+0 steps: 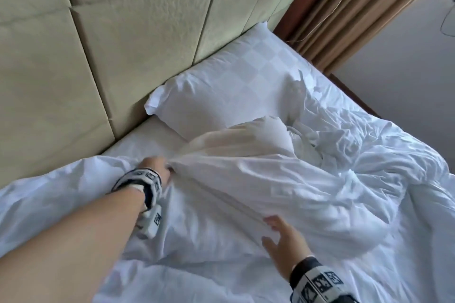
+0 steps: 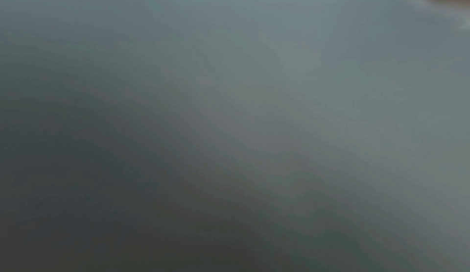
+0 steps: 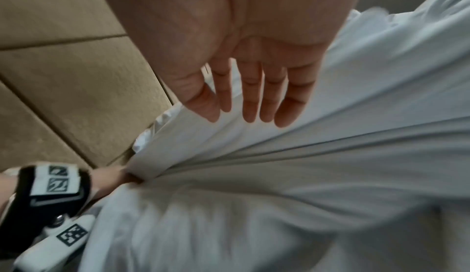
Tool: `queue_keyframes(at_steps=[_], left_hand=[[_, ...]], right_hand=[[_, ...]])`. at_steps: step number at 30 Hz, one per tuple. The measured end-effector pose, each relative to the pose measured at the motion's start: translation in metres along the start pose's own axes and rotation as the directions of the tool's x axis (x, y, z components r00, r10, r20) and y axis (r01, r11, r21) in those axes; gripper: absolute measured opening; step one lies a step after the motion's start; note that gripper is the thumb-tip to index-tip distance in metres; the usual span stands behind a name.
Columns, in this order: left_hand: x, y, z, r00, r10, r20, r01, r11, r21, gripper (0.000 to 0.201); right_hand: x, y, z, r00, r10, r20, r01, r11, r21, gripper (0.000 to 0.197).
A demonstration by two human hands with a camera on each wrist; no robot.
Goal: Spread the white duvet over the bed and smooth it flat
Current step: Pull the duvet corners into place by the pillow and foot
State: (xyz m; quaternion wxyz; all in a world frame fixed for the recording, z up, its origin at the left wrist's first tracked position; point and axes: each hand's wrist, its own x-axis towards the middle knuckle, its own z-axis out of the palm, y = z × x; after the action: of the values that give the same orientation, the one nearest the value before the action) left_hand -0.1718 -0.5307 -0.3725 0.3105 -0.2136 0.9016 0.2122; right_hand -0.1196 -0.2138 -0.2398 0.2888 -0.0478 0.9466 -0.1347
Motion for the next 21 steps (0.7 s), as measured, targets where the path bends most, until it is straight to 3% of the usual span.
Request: queue_keyframes(at_steps=[2, 3, 5, 8, 10, 12, 14, 16, 17, 18, 20, 21], left_hand=[[0.020, -0.043, -0.032, 0.975, -0.157, -0.154, 0.149, 0.987, -0.066, 0.028], [0.027, -0.058, -0.050, 0.949, -0.241, -0.204, 0.206, 0.962, -0.179, 0.029], [0.029, -0.060, -0.073, 0.930, -0.300, -0.211, 0.243, 0.935, -0.258, 0.038], [0.000, -0.006, -0.078, 0.942, -0.146, -0.301, 0.078, 0.971, -0.225, 0.049], [-0.029, 0.031, -0.069, 0.890, 0.055, -0.453, -0.093, 0.994, -0.061, 0.055], [-0.059, 0.060, -0.035, 0.826, 0.256, -0.503, -0.278, 0.960, 0.031, 0.053], [-0.096, 0.078, 0.020, 0.844, 0.398, -0.359, -0.396, 0.915, 0.084, 0.045], [-0.134, 0.085, 0.081, 0.897, 0.441, 0.015, -0.440, 0.889, 0.124, 0.044], [-0.153, 0.085, 0.107, 0.879, 0.414, 0.236, -0.450, 0.884, 0.125, 0.046], [-0.169, 0.081, 0.133, 0.825, 0.372, 0.426, -0.456, 0.883, 0.112, 0.048], [-0.198, 0.074, 0.169, 0.724, 0.296, 0.624, -0.464, 0.877, 0.122, 0.054], [-0.210, 0.070, 0.180, 0.714, 0.281, 0.641, -0.479, 0.864, 0.155, 0.057]], right_hand=[[0.007, 0.002, -0.014, 0.996, 0.032, -0.080, -0.029, 0.999, 0.041, 0.030], [0.008, 0.004, -0.021, 0.991, 0.052, -0.120, -0.043, 0.997, 0.069, 0.028], [0.005, 0.010, -0.029, 0.981, 0.119, -0.156, -0.101, 0.988, 0.119, 0.026], [-0.004, 0.020, -0.017, 0.972, 0.217, -0.094, -0.202, 0.968, 0.149, 0.028], [-0.017, 0.027, 0.002, 0.967, 0.251, -0.040, -0.243, 0.958, 0.156, 0.032], [-0.034, 0.036, 0.025, 0.954, 0.297, 0.038, -0.300, 0.945, 0.134, 0.034], [-0.051, 0.051, 0.050, 0.921, 0.365, 0.134, -0.378, 0.921, 0.092, 0.034], [-0.068, 0.066, 0.074, 0.871, 0.429, 0.241, -0.447, 0.894, 0.024, 0.034], [-0.076, 0.072, 0.085, 0.843, 0.459, 0.280, -0.475, 0.880, -0.010, 0.034], [-0.084, 0.077, 0.095, 0.822, 0.484, 0.301, -0.501, 0.865, -0.023, 0.034], [-0.096, 0.086, 0.110, 0.797, 0.518, 0.311, -0.543, 0.840, -0.007, 0.032], [-0.101, 0.087, 0.114, 0.794, 0.523, 0.311, -0.550, 0.835, -0.001, 0.032]])
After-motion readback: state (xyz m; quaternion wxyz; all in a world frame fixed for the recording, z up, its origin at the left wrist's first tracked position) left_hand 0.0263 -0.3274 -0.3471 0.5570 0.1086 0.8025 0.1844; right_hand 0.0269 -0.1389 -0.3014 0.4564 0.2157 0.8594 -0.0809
